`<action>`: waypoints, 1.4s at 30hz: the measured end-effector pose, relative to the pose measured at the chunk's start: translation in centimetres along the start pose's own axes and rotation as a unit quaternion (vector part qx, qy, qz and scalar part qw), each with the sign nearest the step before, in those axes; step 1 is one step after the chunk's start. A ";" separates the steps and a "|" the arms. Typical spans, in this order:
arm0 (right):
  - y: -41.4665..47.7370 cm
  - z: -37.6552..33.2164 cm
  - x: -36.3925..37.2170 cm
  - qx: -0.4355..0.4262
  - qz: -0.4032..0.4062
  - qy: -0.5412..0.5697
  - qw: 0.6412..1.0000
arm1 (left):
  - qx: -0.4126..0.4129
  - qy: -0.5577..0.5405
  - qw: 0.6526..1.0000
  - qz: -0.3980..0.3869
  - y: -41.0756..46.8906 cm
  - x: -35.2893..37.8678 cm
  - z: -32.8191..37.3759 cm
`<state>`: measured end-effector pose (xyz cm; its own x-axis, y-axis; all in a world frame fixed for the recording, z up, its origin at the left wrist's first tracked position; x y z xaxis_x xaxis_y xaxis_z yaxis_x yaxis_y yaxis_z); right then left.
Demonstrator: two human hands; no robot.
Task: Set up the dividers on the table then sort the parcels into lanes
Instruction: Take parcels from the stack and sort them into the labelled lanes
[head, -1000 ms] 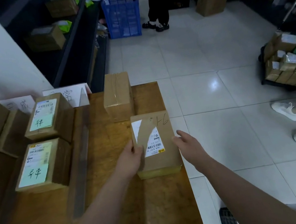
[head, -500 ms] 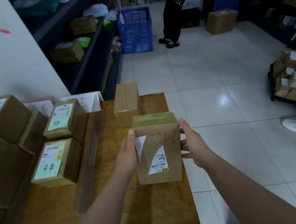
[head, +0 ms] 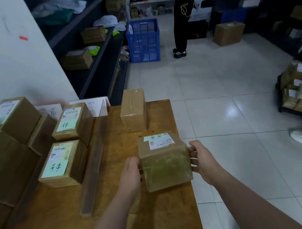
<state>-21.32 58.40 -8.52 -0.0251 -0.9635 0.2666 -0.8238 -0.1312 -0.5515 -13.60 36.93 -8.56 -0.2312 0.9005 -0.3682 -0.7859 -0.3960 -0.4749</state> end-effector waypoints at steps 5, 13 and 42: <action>0.8 2.6 -0.6 -0.001 0.007 -0.102 0.995 | 0.056 0.091 0.994 -0.017 -1.4 1.2 0.5; 0.0 5.1 -0.9 0.043 -0.001 -0.146 0.988 | 0.100 0.150 0.983 -0.039 -1.1 0.9 -1.2; 3.2 3.6 3.0 0.003 -0.118 -0.263 0.958 | 0.005 0.190 0.980 0.053 2.3 -3.1 -4.9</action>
<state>-21.95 54.23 -12.34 0.4508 -0.8912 -0.0497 -0.7683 -0.3591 -0.5299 -11.83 32.32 -12.41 -0.0834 0.7220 -0.6869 -0.7750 -0.4802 -0.4108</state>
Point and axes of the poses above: each hand's wrist, its own y-axis towards the middle knuckle, its own x-axis out of the palm, z = x × y, the point moved 10 cm from there along y, towards the middle knuckle, and after that the axes turned 15 degrees about y, right-handed, at the moved point
